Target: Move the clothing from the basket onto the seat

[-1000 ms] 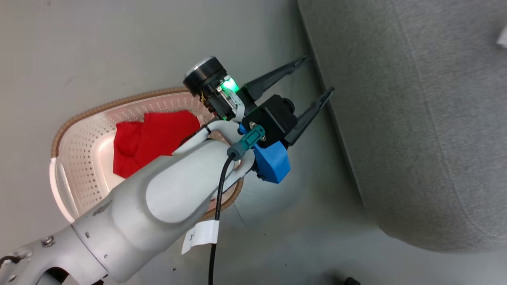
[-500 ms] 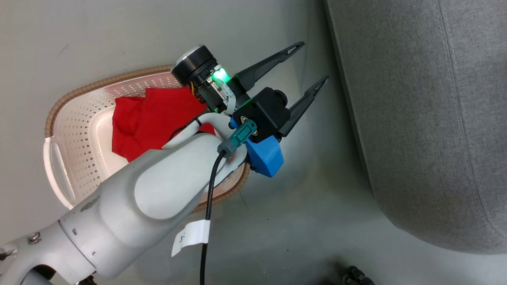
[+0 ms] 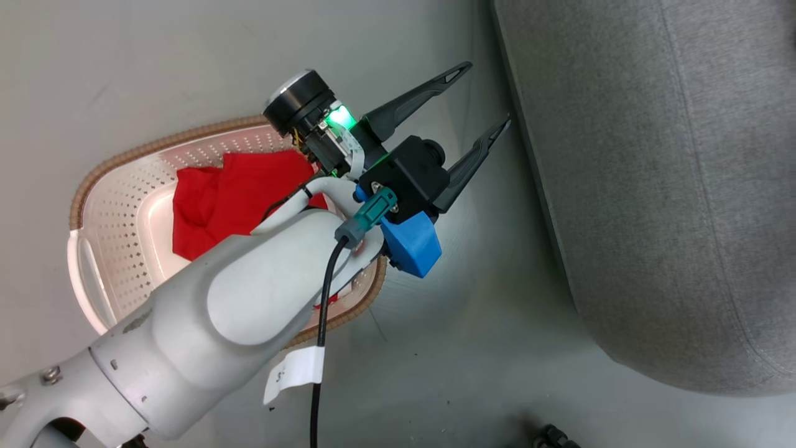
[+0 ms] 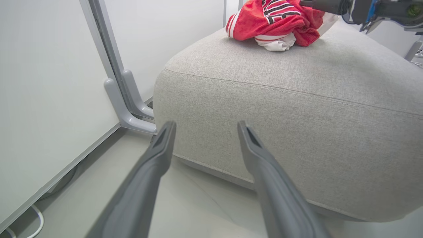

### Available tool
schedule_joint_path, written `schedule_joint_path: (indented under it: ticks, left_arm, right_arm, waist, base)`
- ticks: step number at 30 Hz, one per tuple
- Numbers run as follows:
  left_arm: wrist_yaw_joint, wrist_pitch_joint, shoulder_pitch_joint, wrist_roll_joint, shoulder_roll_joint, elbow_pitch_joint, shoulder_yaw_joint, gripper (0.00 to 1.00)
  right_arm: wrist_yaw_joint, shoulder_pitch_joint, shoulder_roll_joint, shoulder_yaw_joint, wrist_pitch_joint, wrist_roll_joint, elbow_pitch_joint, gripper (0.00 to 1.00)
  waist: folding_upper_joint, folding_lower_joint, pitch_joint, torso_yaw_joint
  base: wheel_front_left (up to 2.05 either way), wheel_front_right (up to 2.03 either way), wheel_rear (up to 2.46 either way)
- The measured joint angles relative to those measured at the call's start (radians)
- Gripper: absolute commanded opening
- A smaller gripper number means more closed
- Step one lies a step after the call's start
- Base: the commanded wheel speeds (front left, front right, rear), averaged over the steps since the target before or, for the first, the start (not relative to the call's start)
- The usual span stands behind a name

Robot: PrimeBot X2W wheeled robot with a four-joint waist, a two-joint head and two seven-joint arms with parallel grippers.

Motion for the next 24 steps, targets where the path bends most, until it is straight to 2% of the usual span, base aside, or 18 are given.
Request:
schedule_joint_path:
  ticks: [8,16,24]
  left_arm:
    - [0.012,-0.05,0.05,-0.03,-0.027,0.037,0.012,1.0]
    - [0.04,-0.08,0.139,-0.071,-0.05,0.079,0.075,1.0]
    - [0.082,-0.082,0.27,-0.03,-0.053,0.016,0.266,1.0]
  right_arm:
    - [0.0,0.267,0.027,0.044,0.0,0.054,-0.137,1.0]
    - [0.0,0.396,0.048,0.111,0.0,0.055,-0.284,1.0]
    - [0.0,0.443,0.057,0.242,0.0,0.037,-0.406,1.0]
  waist:
    - [0.0,-0.0001,-0.09,-0.011]
    - [0.0,-0.0001,-0.226,-0.014]
    - [0.0001,-0.0002,-0.349,0.041]
  base:
    - [0.0,0.0,0.0]
    - [0.0,0.0,0.0]
    - [0.0,0.0,0.0]
